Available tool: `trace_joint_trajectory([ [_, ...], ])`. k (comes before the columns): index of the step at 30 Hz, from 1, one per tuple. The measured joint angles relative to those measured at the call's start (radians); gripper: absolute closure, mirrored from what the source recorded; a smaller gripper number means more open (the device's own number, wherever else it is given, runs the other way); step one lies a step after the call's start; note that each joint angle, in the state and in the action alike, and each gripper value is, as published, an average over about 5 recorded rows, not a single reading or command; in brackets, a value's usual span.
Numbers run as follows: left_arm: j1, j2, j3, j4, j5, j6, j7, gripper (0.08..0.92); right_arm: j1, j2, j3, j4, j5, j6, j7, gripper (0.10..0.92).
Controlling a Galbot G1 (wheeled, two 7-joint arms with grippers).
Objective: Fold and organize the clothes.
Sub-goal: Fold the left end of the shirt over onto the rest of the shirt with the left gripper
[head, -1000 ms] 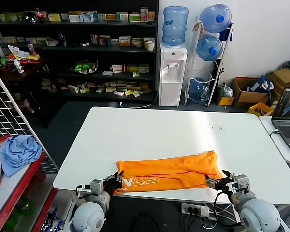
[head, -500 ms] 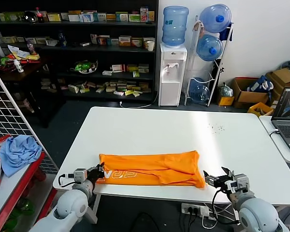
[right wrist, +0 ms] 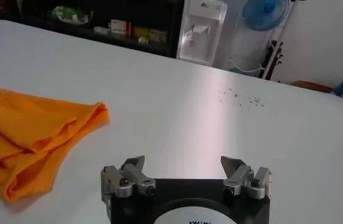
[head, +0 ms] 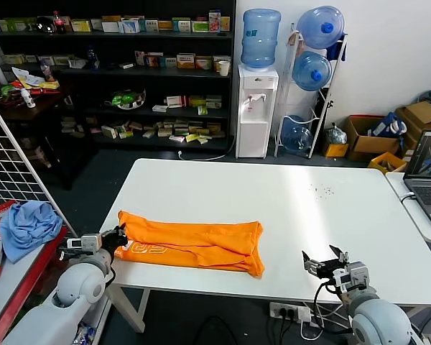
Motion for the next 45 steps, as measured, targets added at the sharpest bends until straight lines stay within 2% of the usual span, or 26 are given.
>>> trace_joint_trajectory([
  [6,-0.007,-0.035,0.056,-0.088,-0.029,0.013,-0.030,0.879,0.002,0.006,0.004,-0.010,-0.020,0.018,0.007,0.203],
  [14,-0.041,-0.112,0.161,-0.132,-0.066,0.011,-0.072,0.879,0.006,0.025,0.014,-0.032,-0.044,0.039,0.008,0.203],
  [31,-0.155,-0.355,0.356,-0.054,-0.108,0.012,-0.131,0.873,0.049,0.062,0.004,-0.087,-0.073,0.051,0.008,0.203],
  [34,-0.157,-0.393,0.377,-0.035,-0.117,0.001,-0.133,0.820,0.056,0.063,0.002,-0.091,-0.073,0.050,0.008,0.203],
  [39,-0.157,-0.445,0.400,-0.021,-0.135,-0.037,-0.128,0.675,0.067,0.071,-0.005,-0.097,-0.076,0.048,0.009,0.203],
  [45,-0.150,-0.471,0.403,-0.019,-0.136,-0.109,-0.126,0.502,0.075,0.077,-0.016,-0.100,-0.080,0.049,0.009,0.203],
])
